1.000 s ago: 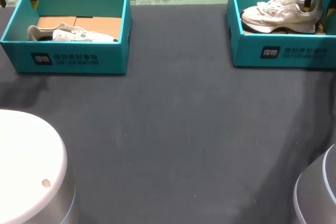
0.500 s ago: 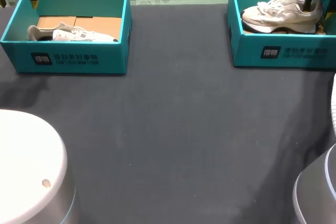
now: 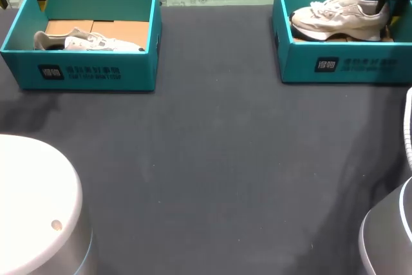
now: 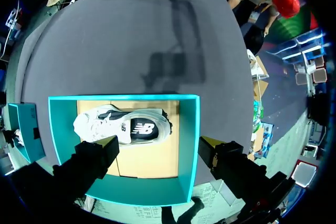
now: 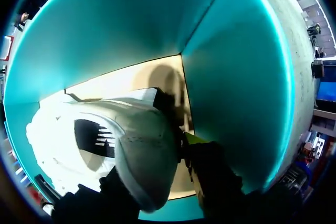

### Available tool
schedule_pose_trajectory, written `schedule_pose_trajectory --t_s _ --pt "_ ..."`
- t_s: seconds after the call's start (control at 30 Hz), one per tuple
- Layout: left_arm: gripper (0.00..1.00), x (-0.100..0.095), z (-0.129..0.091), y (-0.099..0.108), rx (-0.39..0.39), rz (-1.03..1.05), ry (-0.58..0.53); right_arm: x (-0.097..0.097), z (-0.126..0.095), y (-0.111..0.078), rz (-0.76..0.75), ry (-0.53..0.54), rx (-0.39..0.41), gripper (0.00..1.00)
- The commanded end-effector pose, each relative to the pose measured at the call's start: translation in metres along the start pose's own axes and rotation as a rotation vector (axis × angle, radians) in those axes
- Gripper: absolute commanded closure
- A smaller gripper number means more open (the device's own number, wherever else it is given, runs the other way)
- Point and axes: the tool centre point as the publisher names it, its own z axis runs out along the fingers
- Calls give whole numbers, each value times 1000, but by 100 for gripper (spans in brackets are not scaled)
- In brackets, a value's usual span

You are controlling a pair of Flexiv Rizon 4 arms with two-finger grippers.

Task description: Take the shoe out of the shoebox, open the shoe tongue, remove and reinsert the insole, then place the shoe into the shoebox

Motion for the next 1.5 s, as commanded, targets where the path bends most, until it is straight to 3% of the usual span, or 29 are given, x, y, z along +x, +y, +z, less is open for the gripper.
schedule_pose_trajectory --t_s 0.03,0.4,0.57,1.0,1.5 --pt "0 0 -1 0 0 0 2 4 2 7 5 -3 33 78" --pt "0 0 -1 0 0 0 2 -5 -4 9 48 -29 22 89" --pt "0 0 -1 0 0 0 2 -8 -6 11 64 -40 17 100" --pt "0 0 -1 0 0 0 2 -18 -17 12 69 -61 8 100" --pt "0 0 -1 0 0 0 2 -16 -38 3 40 -73 -27 100"
